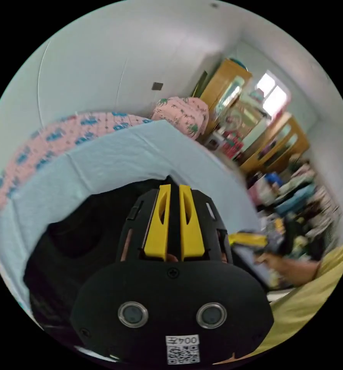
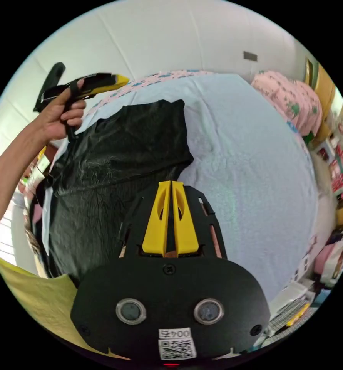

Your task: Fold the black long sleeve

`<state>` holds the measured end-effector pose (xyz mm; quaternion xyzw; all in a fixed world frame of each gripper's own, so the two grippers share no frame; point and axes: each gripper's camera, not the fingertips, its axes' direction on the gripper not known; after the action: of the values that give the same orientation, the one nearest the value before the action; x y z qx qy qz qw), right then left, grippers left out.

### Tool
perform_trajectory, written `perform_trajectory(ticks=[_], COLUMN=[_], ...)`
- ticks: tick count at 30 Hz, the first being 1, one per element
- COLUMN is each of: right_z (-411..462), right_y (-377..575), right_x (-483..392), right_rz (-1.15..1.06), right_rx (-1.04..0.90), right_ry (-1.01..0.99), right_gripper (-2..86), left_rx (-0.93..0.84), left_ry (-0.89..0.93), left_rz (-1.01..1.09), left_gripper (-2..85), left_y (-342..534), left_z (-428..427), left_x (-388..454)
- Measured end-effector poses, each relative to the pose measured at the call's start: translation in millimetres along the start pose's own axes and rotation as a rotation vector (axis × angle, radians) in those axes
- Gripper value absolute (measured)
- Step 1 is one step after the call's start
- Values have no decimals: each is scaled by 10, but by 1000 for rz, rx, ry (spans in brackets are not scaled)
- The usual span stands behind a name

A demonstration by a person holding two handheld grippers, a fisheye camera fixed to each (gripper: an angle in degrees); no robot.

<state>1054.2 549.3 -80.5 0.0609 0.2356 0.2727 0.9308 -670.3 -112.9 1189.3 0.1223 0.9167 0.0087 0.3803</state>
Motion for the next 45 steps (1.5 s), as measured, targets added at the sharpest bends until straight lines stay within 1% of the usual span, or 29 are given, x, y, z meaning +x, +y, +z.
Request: perform_trajectory(ticks=[2, 3, 4, 5, 6, 8, 11, 14, 18, 20, 23, 25, 26, 30, 31, 34, 37, 40, 42, 44, 45], right_z=[46, 68, 138, 237, 298, 603, 1041, 1495, 1934, 2183, 2445, 2583, 2669, 2902, 2971, 3135, 3288, 3410, 3458, 3497, 3504], right_y=[94, 132, 232, 364, 440, 774, 1171, 1431, 1564, 1597, 1644, 1638, 1624, 1554, 1537, 1522, 1526, 1493, 1465, 1428, 1421], right_x=[-519, -654, -916, -1161, -1277, -1685, -2101, -2416, -2742, -2928, -3091, -3145, -3166, -3181, -3181, -3201, -3237, -3216, -3165, -3065, -3040], right_rz=[-128, -164, -230, -284, -309, -357, -388, -412, -447, -464, -476, -468, -461, -433, -422, -417, -439, -424, -402, -363, -355], right_rx=[7, -2, -38, -85, -113, -246, -389, -474, -487, -506, -506, -518, -530, -574, -586, -605, -627, -652, -663, -673, -674], right_ry=[96, 110, 132, 141, 139, 122, 151, 245, 348, 395, 438, 441, 435, 398, 389, 390, 411, 412, 396, 358, 349], right_gripper=[23, 22, 20, 9, 4, -3, -6, -6, -6, -7, -7, -7, -7, -7, -7, -7, -7, -7, -7, -7, -7], left_rx=[-18, -25, -51, -89, -105, -172, -222, -200, -139, -85, 24, 35, 1, -104, -139, -216, -231, -194, -227, -299, -303], left_ry=[-253, -291, -345, -381, -392, -471, -556, -595, -644, -643, -594, -525, -483, -418, -379, -302, -274, -361, -403, -464, -463], left_rz=[181, 198, 205, 175, 155, 86, 23, -33, -43, -136, -238, -261, -257, -232, -227, -209, -165, -78, -50, -18, -15], left_gripper=[18, 18, 16, 15, 14, 13, 12, 12, 15, 19, 28, 39, 49, 72, 74, 65, 37, 25, 21, 18, 17], left_y=[628, 821, 1221, 1636, 1835, 2621, 3285, 3541, 3487, 3377, 3174, 3014, 2898, 2649, 2598, 2523, 2411, 2191, 2080, 2020, 2014], left_z=[-615, -759, -1025, -1270, -1381, -1774, -2125, -2390, -2591, -2795, -3186, -3327, -3353, -3383, -3380, -3356, -3441, -3696, -3745, -3672, -3668], left_x=[400, 460, 537, 573, 585, 683, 835, 929, 986, 866, 653, 468, 343, 131, 95, 95, 198, 419, 476, 519, 529])
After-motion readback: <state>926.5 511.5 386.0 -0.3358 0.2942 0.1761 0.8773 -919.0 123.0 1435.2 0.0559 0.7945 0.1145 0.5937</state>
